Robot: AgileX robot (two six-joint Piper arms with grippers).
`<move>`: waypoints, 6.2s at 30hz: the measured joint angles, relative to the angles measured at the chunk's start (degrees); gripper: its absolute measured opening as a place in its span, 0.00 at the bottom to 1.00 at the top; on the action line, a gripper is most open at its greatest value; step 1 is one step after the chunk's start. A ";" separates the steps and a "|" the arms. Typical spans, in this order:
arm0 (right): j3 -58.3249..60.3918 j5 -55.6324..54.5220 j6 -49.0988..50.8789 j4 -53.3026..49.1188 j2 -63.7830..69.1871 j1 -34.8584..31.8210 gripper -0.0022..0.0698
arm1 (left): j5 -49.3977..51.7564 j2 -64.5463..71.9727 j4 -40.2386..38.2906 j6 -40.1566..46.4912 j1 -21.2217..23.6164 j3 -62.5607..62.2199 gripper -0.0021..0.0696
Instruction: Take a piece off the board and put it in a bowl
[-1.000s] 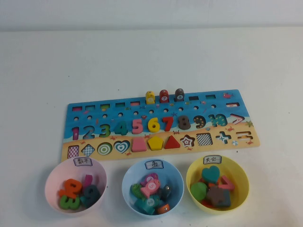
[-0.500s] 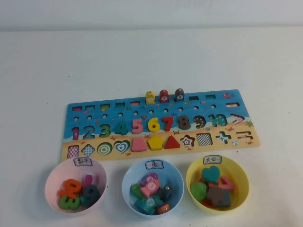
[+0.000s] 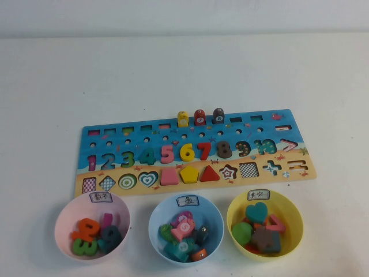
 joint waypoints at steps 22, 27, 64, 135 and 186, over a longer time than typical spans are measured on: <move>0.00 0.00 0.00 0.00 0.00 0.00 0.01 | 32.81 33.82 -6.27 11.62 0.00 -35.83 0.03; 0.00 0.00 0.00 0.00 0.00 0.00 0.01 | 41.92 51.68 -6.16 16.12 0.00 -49.78 0.03; 0.00 0.00 0.00 0.00 0.00 0.00 0.01 | 58.27 119.65 15.26 -2.32 -21.25 -101.91 0.56; 0.00 0.00 0.00 0.00 0.00 0.00 0.01 | 39.60 90.48 18.69 0.82 -22.92 -73.59 0.36; 0.00 0.00 0.00 0.09 0.00 0.00 0.01 | 22.89 74.78 16.20 4.90 -22.92 -38.58 0.61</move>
